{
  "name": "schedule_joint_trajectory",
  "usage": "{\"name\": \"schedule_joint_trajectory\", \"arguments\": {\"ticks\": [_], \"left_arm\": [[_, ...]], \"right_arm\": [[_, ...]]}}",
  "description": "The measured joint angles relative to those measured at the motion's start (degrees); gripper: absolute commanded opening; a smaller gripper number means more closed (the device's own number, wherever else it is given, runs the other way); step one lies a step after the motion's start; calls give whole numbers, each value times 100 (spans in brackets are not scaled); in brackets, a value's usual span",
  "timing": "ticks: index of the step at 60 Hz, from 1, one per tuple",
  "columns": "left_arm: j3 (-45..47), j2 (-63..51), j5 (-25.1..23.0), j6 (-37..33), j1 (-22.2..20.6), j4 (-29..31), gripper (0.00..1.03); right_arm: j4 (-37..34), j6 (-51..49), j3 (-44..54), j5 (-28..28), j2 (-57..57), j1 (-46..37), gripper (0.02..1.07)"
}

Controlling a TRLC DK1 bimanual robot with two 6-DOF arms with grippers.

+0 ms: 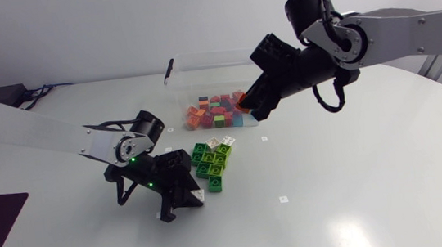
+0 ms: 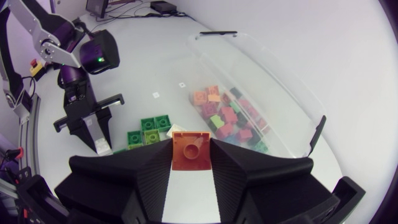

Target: Place the duplo bricks in the container

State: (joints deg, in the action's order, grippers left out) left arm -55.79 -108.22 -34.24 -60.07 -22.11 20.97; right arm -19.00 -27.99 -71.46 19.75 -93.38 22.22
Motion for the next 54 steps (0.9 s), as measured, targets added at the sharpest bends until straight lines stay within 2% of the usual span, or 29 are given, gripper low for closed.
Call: {"name": "schedule_joint_trajectory", "arguments": {"ticks": [9,30,54], "left_arm": [[-11,448,2,0,166,348,30],[-295,1213,0,26,332,726,30],[-1040,1480,0,566,407,752,31]], "right_arm": [[468,382,-284,-7,-260,-105,29],[1163,1034,-817,-160,-726,-210,29],[1394,1456,-1685,-509,-1563,-295,29]]}}
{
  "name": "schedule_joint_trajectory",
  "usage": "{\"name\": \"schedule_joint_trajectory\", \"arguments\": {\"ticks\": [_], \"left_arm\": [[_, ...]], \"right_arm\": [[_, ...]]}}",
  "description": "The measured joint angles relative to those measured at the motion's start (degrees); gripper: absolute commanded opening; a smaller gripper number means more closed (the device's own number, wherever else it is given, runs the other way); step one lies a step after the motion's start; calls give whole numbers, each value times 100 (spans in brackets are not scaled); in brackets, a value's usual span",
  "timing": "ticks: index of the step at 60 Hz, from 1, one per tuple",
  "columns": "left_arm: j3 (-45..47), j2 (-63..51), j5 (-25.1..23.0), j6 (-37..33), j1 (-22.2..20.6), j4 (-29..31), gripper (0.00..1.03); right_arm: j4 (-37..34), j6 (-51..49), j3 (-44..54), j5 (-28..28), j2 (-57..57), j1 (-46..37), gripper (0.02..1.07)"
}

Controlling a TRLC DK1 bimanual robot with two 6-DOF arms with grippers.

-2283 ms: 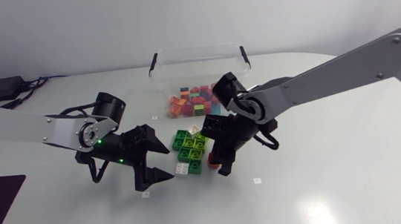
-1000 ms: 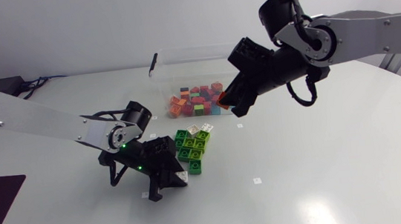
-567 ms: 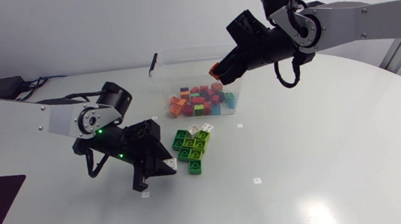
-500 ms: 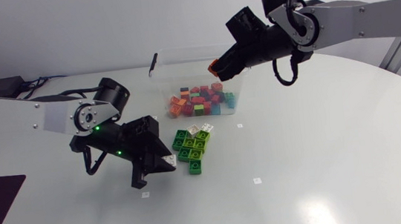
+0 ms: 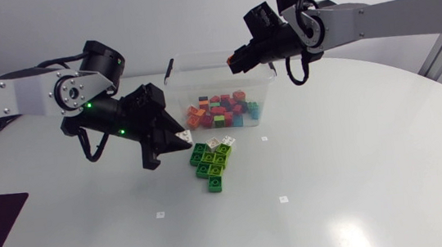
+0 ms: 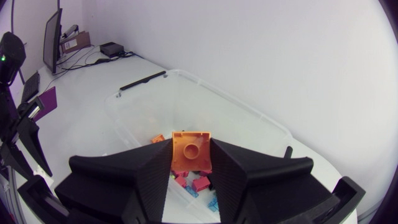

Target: Place the duplo bricks in the container

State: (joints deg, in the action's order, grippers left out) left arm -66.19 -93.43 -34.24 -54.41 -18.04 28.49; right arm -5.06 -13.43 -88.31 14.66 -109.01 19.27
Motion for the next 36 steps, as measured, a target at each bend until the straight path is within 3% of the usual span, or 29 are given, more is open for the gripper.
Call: {"name": "schedule_joint_trajectory", "arguments": {"ticks": [8,10,15,17,20,36], "left_arm": [[-319,7,0,227,0,-4,31],[-387,7,0,286,-2,-7,31],[-599,7,0,511,0,-116,31],[-693,0,-2,634,0,-212,31],[-907,-46,-2,848,7,-391,32],[-1956,-723,2,1722,94,-743,32]], "right_arm": [[17,31,-422,-210,-317,0,30],[15,39,-518,-262,-393,0,35],[11,44,-721,-378,-590,0,67],[-20,46,-758,-409,-634,0,84],[-76,66,-791,-448,-684,0,98],[-94,87,-752,-470,-586,-83,102]]}}
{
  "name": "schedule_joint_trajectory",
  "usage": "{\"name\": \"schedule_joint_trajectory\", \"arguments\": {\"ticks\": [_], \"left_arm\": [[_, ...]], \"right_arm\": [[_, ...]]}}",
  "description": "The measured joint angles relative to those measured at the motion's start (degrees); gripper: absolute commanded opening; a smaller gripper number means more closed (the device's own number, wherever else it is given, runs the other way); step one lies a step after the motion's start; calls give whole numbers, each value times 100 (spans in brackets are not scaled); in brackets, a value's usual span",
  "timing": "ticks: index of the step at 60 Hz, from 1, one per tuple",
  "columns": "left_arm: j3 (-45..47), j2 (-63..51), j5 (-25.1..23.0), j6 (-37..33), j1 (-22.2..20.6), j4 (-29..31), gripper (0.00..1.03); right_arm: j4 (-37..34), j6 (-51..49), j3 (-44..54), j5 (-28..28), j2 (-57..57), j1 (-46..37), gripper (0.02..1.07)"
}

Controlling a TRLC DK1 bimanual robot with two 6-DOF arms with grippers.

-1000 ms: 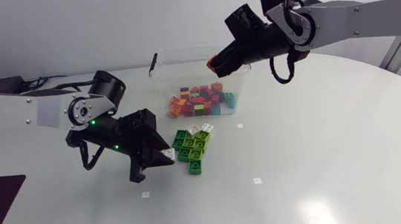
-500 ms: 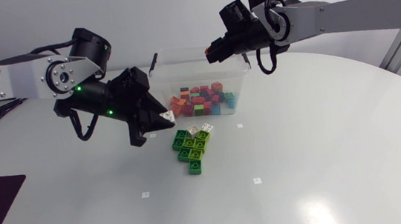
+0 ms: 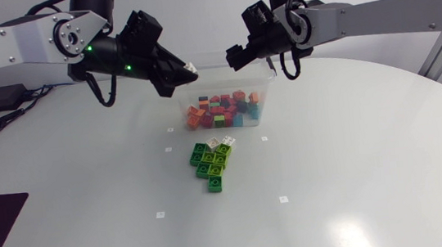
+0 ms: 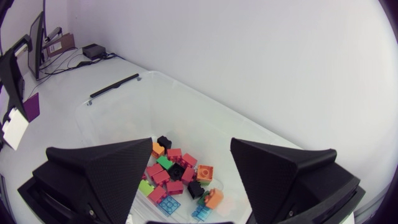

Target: Place the duplo bricks in the container

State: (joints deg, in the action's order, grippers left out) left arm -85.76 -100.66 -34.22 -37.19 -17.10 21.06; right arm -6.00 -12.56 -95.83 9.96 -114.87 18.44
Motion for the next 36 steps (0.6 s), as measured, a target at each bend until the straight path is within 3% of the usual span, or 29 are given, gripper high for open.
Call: {"name": "schedule_joint_trajectory", "arguments": {"ticks": [36], "left_arm": [[-1462,-1598,332,984,7,-612,33]], "right_arm": [[175,-142,3086,544,2444,114,102]]}}
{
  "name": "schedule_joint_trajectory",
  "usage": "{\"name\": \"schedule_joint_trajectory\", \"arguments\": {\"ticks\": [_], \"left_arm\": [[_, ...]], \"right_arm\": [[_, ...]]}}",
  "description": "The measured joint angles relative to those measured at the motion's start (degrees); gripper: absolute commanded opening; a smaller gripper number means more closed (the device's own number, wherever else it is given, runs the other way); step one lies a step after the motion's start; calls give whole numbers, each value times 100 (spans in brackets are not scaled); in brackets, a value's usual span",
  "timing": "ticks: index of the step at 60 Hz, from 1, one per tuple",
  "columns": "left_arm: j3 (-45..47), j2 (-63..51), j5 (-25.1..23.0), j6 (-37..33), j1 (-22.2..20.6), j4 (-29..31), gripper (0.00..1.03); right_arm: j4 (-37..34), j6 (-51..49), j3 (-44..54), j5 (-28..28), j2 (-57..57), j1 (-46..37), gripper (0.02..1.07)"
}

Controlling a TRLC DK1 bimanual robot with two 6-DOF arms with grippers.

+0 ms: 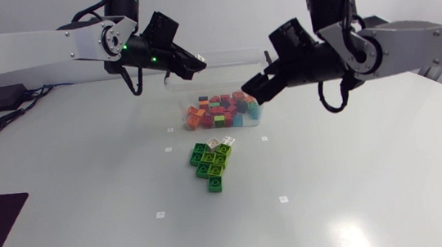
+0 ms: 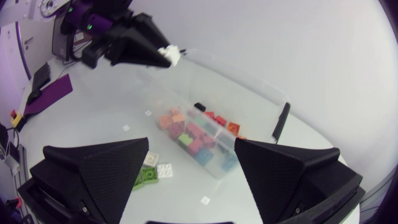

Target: Place the duplo bricks in the container

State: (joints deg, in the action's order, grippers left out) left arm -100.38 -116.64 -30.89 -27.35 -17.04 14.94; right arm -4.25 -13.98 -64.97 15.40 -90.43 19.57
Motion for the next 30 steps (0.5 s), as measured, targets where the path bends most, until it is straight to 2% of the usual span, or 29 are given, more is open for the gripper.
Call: {"name": "schedule_joint_trajectory", "arguments": {"ticks": [12,30], "left_arm": [[-330,-374,162,151,13,-116,33],[-905,-765,282,363,98,-205,33]], "right_arm": [[0,-236,796,92,136,260,102],[-24,-577,1263,111,131,765,102]]}}
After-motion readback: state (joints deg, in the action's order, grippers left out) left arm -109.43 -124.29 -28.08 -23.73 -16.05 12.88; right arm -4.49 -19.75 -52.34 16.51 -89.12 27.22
